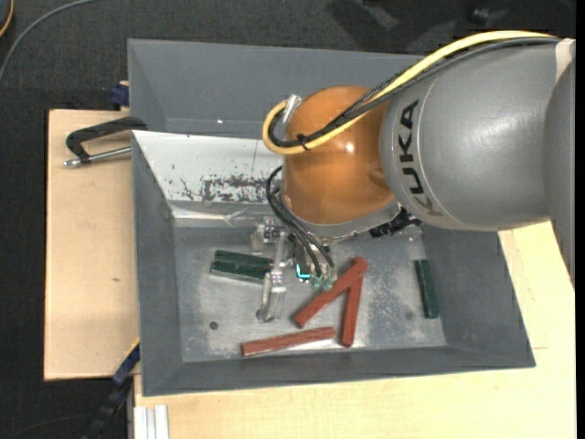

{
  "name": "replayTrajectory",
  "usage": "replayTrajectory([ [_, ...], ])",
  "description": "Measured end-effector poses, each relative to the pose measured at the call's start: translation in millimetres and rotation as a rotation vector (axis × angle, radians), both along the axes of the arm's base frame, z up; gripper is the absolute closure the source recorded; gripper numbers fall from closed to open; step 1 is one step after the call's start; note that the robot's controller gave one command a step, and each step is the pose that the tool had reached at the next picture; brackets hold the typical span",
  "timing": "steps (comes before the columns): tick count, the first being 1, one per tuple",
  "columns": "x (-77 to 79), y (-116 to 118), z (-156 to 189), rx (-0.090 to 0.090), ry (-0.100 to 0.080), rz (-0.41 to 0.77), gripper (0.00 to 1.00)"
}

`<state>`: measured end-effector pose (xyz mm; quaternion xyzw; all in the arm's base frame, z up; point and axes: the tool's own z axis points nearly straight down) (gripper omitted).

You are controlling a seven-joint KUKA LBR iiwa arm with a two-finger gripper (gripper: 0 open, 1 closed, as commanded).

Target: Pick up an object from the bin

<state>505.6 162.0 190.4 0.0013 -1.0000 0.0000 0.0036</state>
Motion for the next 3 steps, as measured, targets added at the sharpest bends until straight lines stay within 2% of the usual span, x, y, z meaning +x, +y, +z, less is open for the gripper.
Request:
replayTrajectory([
  [1, 45.9, -1, -105, -0.001, -0.001, -0.026, 0.0],
  [2, 47.2, 0, -101, 0.001, -0.007, -0.027, 1.0],
  [3, -10.6, -83, -121, 0.0, -0.003, 0.321, 1.0],
])
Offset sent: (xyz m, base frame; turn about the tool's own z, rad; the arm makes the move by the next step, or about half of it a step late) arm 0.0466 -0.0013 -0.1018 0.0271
